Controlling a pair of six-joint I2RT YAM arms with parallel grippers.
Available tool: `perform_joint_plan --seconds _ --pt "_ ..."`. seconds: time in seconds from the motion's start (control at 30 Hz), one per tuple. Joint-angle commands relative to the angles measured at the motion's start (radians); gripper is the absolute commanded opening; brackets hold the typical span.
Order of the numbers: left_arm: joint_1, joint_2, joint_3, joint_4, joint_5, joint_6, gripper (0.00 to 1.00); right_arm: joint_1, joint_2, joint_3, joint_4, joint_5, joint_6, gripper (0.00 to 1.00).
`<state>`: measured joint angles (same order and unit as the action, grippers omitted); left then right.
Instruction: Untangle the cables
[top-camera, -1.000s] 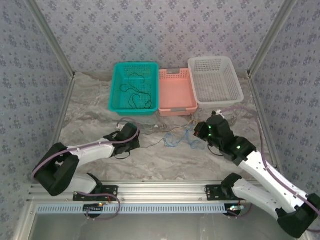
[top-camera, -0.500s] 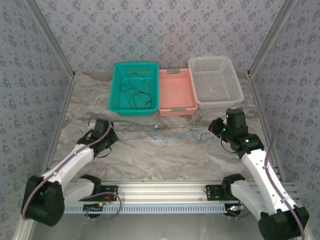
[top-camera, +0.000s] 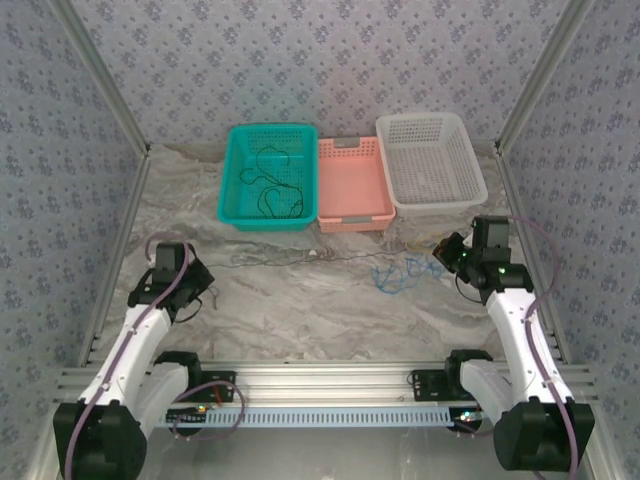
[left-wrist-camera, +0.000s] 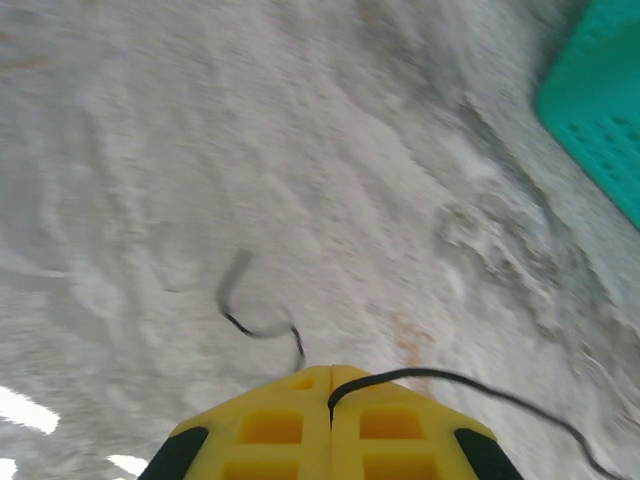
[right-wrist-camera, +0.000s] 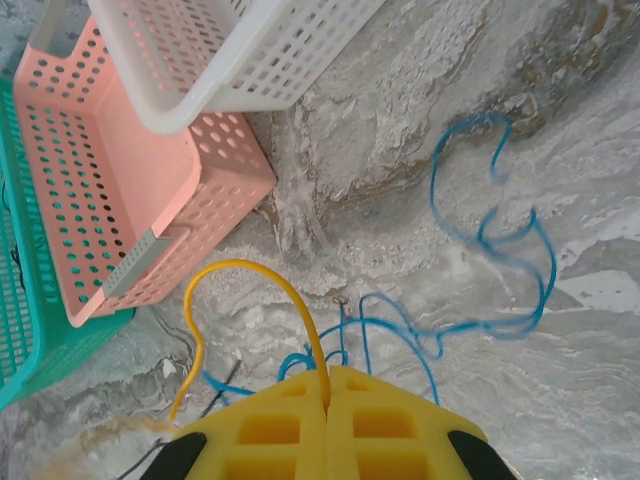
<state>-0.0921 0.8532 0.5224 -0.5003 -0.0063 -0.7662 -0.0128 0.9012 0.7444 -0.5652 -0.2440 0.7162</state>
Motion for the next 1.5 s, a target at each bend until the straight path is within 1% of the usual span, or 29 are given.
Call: perform_joint_plan --seconds 0.0,0.1,0.2,0.27,0.33,0.4,0.5,0.53,0.63,0.7,0.8,0.9,0.93,0.97,1.03,1.07,1.17,1.2,1.3,1.37,1.47 --pt "-0.062 0.019 0.038 0.091 0.122 0.029 0.00 0.043 -0.012 0.001 0.029 -0.016 -0.012 0.00" --pt "-0.114 0.024 0.097 0.079 0.094 0.021 0.00 0.072 -0.018 0.014 0.016 0.010 -0.008 0.00" --pt "-0.121 0.035 0.153 0.086 0.126 0.010 0.00 0.093 -0.009 0.016 0.023 0.007 -0.002 0.00" --pt "-0.136 0.052 0.200 0.089 0.149 0.014 0.00 0.132 0.003 0.014 0.027 0.017 0.004 0.00" --pt "-0.150 0.057 0.234 0.080 0.141 0.016 0.00 0.163 0.006 0.008 0.023 0.057 0.009 0.00" --pt "-0.152 0.054 0.272 0.045 0.115 0.026 0.00 0.160 0.002 -0.012 0.018 0.080 0.012 0.00" --pt "-0.136 0.039 0.348 -0.056 0.034 0.059 0.00 0.107 -0.008 -0.047 -0.001 0.101 -0.004 0.00" --pt "-0.116 0.034 0.375 -0.091 0.014 0.069 0.00 0.079 -0.007 -0.060 -0.015 0.106 -0.013 0.00" --pt "-0.022 0.030 0.458 -0.212 -0.014 0.095 0.00 -0.036 0.004 -0.110 -0.024 0.085 -0.042 0.00" --pt "0.047 0.029 0.500 -0.260 -0.006 0.111 0.00 -0.117 0.015 -0.137 -0.001 0.054 -0.063 0.00" --pt "0.116 0.030 0.553 -0.288 0.031 0.122 0.00 -0.187 0.043 -0.163 0.021 0.023 -0.078 0.00" --pt "0.132 0.044 0.590 -0.281 0.073 0.125 0.00 -0.206 0.079 -0.174 0.051 -0.006 -0.079 0.00" --pt "0.132 0.052 0.588 -0.252 0.140 0.121 0.00 -0.198 0.090 -0.174 0.069 -0.022 -0.078 0.00" --pt "0.131 0.065 0.583 -0.199 0.234 0.114 0.00 -0.181 0.100 -0.172 0.082 -0.032 -0.078 0.00" --pt "0.104 0.095 0.579 -0.110 0.363 0.090 0.00 -0.131 0.121 -0.163 0.099 -0.030 -0.074 0.00" --pt "0.080 0.110 0.589 -0.088 0.392 0.091 0.00 -0.101 0.138 -0.151 0.101 -0.032 -0.071 0.00" --pt "0.031 0.150 0.653 -0.092 0.421 0.103 0.00 -0.019 0.170 -0.123 0.091 -0.005 -0.058 0.00" --pt "0.029 0.159 0.674 -0.101 0.429 0.098 0.00 -0.001 0.171 -0.120 0.087 0.001 -0.051 0.04" --pt "0.027 0.187 0.741 -0.117 0.462 0.061 0.00 0.066 0.130 -0.106 0.066 0.038 -0.020 0.27" --pt "0.016 0.204 0.772 -0.105 0.499 0.025 0.00 0.123 0.075 -0.092 0.038 0.081 0.006 0.43" --pt "-0.025 0.229 0.797 -0.075 0.529 -0.026 0.00 0.202 -0.003 -0.074 0.001 0.125 0.044 0.56"
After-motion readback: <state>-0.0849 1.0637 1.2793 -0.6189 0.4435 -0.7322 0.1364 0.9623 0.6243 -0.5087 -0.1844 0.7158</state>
